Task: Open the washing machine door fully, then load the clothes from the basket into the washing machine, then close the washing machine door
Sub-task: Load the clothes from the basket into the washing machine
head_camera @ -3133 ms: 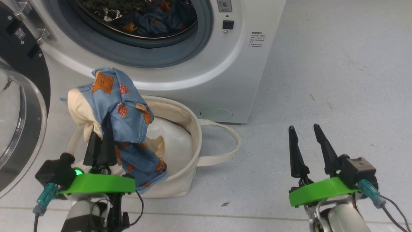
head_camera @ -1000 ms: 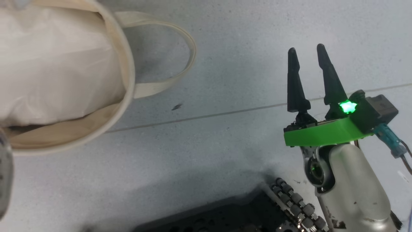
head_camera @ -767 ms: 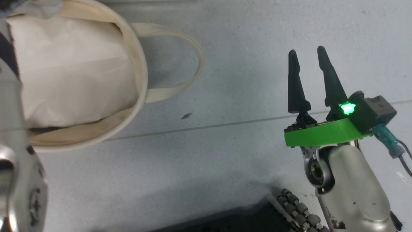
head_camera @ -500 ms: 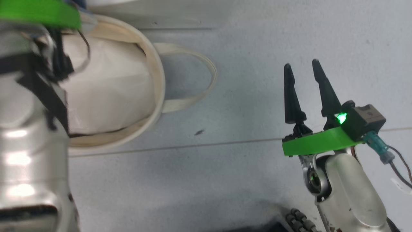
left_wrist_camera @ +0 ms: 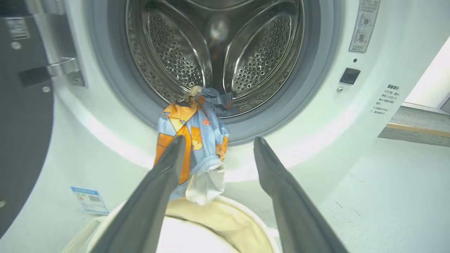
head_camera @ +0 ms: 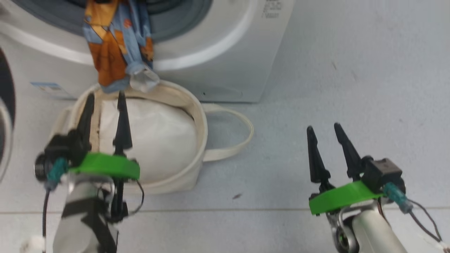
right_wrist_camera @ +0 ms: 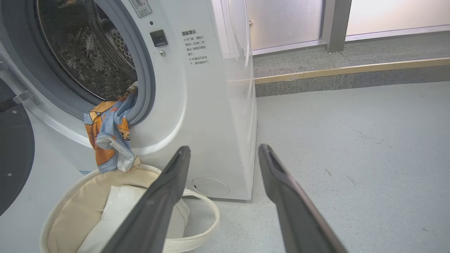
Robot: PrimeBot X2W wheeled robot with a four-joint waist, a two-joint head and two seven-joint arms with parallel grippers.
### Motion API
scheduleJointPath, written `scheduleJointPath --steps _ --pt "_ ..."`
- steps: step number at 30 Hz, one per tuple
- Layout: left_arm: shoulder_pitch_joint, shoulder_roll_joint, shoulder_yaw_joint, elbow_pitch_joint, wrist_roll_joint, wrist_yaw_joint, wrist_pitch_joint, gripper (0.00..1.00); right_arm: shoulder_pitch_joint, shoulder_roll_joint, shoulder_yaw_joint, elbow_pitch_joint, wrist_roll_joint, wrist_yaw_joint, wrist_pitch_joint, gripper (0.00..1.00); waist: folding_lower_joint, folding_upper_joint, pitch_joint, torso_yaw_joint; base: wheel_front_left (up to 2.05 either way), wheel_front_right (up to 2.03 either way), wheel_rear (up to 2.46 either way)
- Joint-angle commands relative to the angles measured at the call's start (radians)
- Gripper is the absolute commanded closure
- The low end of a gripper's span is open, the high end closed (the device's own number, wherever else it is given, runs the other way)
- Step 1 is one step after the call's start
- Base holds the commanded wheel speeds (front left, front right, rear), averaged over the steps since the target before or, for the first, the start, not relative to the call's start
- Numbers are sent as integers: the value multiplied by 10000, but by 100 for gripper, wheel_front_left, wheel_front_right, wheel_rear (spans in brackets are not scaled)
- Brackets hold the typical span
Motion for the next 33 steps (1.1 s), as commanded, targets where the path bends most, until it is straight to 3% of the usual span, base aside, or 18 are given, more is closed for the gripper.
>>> scheduleJointPath --steps 1,11,33 --pt "408 177 190 -452 -241 116 -44 0 235 22 221 -203 -27 0 -49 0 3 -1 -995 372 0 0 0" --pt "2833 170 -209 -1269 -1340 924 -44 0 1161 22 195 -36 188 0 -49 0 3 -1 -2391 552 0 0 0" --pt "3317 168 -425 -1654 -1357 1047 -44 0 1352 22 412 -52 281 0 -49 0 3 -1 -2460 784 0 0 0"
